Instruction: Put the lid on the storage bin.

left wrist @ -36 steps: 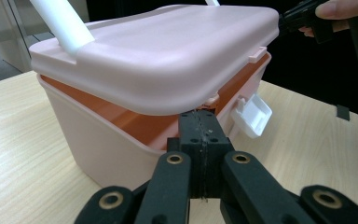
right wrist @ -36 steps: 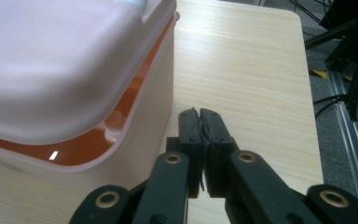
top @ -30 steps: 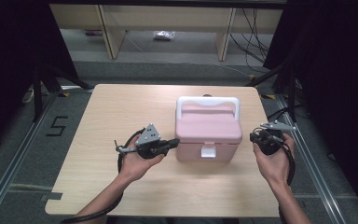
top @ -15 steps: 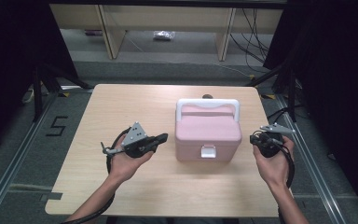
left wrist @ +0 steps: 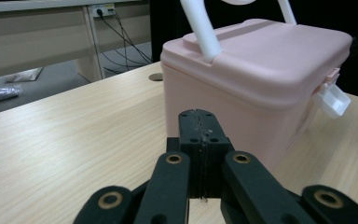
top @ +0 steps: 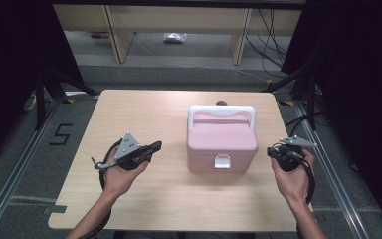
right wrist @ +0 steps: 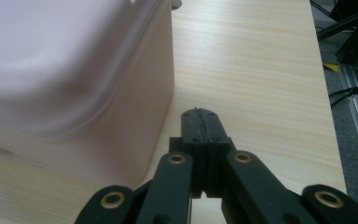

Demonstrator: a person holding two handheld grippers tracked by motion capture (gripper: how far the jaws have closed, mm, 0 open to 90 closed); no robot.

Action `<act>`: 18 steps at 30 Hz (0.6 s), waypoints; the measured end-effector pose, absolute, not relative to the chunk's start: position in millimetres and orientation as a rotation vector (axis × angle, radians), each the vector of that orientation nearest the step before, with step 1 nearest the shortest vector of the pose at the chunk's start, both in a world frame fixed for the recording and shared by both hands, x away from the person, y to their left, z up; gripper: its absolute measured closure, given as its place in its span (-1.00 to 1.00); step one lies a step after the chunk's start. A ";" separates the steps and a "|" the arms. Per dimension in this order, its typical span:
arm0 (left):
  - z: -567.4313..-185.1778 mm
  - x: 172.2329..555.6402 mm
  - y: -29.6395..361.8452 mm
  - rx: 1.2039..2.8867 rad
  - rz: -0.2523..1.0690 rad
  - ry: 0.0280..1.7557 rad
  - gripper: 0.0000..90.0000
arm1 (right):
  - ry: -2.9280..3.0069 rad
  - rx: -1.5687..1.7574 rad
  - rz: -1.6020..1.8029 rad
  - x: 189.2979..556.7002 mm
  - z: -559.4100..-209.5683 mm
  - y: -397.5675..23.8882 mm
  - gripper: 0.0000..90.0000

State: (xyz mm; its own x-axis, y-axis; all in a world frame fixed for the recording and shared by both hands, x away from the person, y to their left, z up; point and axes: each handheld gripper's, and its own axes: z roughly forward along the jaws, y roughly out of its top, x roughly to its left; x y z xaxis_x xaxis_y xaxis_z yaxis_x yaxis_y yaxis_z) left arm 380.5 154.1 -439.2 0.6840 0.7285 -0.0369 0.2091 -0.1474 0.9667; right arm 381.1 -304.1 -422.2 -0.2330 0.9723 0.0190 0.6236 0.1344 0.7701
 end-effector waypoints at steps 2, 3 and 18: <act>-441.9 379.3 158.2 1.693 0.546 0.775 0.99 | 1.917 1.540 0.928 380.5 -424.2 -304.8 1.00; -444.5 378.2 161.2 1.689 0.552 0.781 0.99 | 1.913 1.529 0.941 380.9 -425.9 -305.6 1.00; -470.9 372.8 197.6 1.660 0.594 0.917 0.98 | 1.919 1.581 0.983 375.4 -444.2 -317.8 1.00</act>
State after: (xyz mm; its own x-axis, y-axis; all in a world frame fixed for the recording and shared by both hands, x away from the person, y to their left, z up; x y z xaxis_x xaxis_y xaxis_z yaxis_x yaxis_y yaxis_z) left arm 372.8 197.6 -470.9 0.5754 0.8147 -0.0714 0.2685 -0.1058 0.9575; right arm 375.4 -317.8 -444.2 -0.2312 0.9689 0.0878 0.6372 0.0826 0.7663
